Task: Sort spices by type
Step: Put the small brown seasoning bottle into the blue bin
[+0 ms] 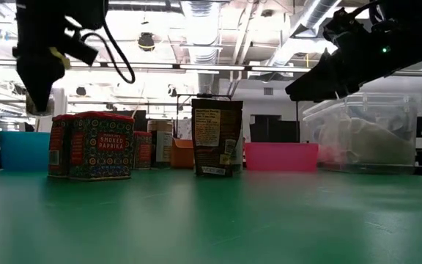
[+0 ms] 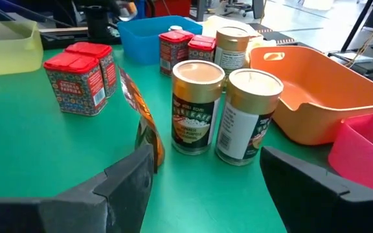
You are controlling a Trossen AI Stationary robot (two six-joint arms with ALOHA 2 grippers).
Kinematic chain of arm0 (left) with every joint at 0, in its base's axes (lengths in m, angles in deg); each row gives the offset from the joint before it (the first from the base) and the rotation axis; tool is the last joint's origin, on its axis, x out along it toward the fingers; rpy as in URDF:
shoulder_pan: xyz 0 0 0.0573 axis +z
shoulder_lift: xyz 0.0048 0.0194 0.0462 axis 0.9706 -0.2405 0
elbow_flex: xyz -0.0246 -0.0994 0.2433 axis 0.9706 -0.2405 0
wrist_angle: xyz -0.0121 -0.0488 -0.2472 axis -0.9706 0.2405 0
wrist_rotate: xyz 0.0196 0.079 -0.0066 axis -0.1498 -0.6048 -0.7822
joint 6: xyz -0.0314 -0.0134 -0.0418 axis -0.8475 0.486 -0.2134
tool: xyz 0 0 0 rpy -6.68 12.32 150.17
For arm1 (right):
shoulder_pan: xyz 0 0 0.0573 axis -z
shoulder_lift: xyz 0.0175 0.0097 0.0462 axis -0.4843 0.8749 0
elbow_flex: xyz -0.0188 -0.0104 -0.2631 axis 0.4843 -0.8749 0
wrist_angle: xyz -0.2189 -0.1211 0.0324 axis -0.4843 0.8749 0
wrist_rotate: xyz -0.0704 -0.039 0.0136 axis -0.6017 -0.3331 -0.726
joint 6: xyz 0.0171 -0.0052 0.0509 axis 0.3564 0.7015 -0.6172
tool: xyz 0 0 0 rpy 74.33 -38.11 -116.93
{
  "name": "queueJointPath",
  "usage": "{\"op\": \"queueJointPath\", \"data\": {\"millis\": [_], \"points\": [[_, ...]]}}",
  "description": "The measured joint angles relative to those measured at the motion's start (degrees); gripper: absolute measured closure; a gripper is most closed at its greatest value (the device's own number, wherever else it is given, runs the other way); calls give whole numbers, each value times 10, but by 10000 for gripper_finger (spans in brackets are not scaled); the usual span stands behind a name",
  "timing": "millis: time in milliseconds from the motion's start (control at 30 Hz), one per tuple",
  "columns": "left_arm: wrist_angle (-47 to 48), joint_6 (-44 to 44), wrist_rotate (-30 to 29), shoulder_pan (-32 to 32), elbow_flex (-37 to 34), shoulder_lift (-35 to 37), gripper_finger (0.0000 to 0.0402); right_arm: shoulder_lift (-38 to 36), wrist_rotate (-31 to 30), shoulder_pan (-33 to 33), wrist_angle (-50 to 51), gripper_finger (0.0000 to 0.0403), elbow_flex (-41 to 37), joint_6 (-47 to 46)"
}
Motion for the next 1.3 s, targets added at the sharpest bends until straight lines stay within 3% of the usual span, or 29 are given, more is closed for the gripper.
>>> {"op": "queueJointPath", "data": {"millis": [300, 733, 967, 1300], "points": [[-111, 78, -6, 121, -69, 64, 217, 0, 0, 0, -4, 94, 0, 0], [-224, 182, 19, 258, -142, 66, 217, 0, 0, -1, -1, 94, 0, 0], [-264, 201, 60, 295, -167, 66, 194, 0, 1, -1, 1, 94, 0, 2], [-264, 201, 67, 297, -162, 66, 151, 0, 1, -1, 1, 94, 0, 1]]}}
